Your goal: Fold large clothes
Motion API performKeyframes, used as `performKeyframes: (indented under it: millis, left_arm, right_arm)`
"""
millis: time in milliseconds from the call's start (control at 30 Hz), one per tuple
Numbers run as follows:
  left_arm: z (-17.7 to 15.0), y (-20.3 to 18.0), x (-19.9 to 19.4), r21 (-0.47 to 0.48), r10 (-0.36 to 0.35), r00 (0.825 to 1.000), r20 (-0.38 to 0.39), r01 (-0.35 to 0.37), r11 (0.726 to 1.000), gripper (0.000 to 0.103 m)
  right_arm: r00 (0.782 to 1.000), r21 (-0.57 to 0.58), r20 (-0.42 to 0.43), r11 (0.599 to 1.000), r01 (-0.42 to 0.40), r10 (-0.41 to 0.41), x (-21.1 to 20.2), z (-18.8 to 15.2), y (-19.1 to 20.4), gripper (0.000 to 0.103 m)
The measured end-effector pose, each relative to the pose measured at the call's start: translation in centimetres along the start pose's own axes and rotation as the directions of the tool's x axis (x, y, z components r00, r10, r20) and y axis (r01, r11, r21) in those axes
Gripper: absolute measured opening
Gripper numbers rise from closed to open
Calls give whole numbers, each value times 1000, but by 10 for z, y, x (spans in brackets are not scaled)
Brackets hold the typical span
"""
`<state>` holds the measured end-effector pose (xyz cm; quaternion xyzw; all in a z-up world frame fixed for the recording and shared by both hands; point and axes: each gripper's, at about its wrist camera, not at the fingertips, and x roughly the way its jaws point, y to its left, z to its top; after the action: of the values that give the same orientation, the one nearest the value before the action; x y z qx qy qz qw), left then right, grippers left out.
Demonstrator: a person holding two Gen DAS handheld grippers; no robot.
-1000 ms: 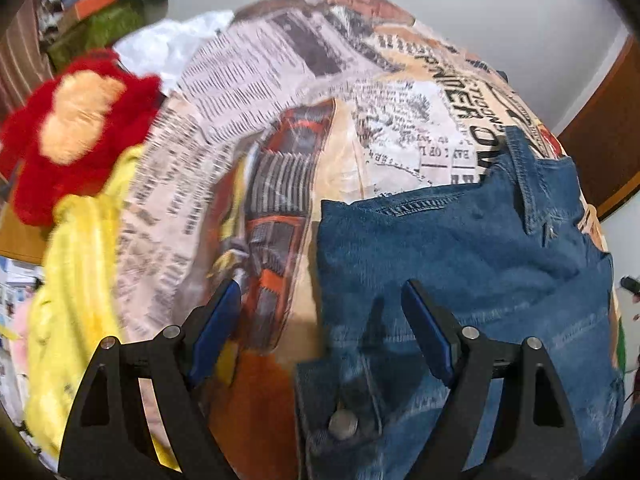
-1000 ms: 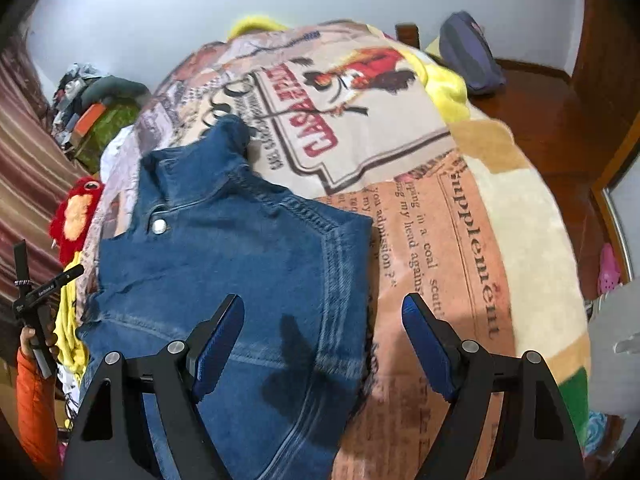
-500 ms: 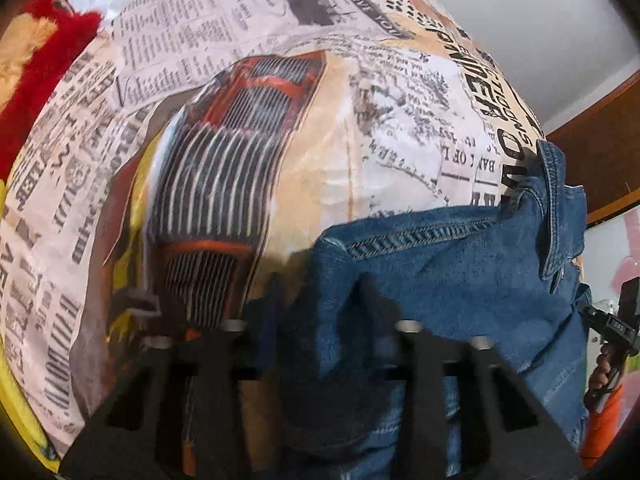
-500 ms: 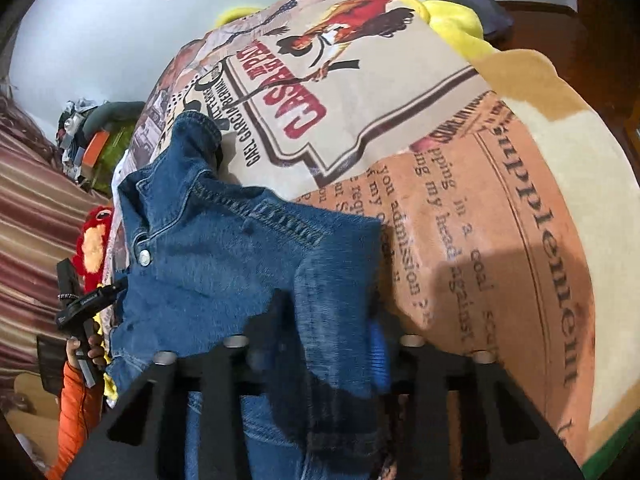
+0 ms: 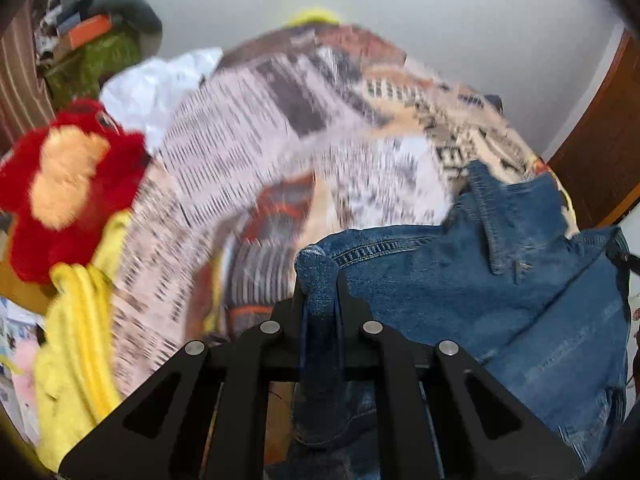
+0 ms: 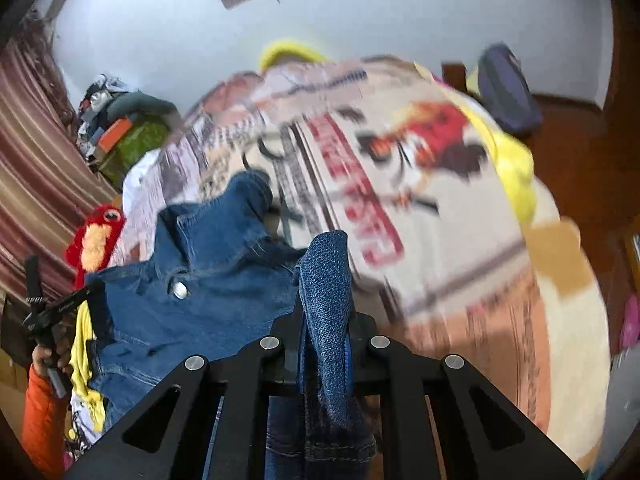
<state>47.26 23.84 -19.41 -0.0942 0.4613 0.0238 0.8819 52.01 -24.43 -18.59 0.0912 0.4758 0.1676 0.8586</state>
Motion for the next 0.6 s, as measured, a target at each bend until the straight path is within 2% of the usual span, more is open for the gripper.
performKeyframes:
  millis: [133, 200, 333, 600]
  left_arm:
    - [15, 2, -19, 30, 37, 997, 66, -39, 999, 11]
    - [19, 5, -17, 37, 64, 995, 76, -66, 997, 11]
    - [25, 20, 11, 6, 109, 993, 36, -109, 994, 11]
    - [12, 34, 71, -9, 132, 990, -58, -132, 991, 11]
  right_arm:
    - [999, -51, 41, 999, 14, -11, 4, 29, 21, 10]
    - [999, -64, 51, 998, 20, -17, 12, 42, 28, 10]
    - [998, -75, 42, 995, 58, -54, 38, 56, 32, 10]
    - [982, -134, -15, 974, 182, -186, 101, 40, 11, 11]
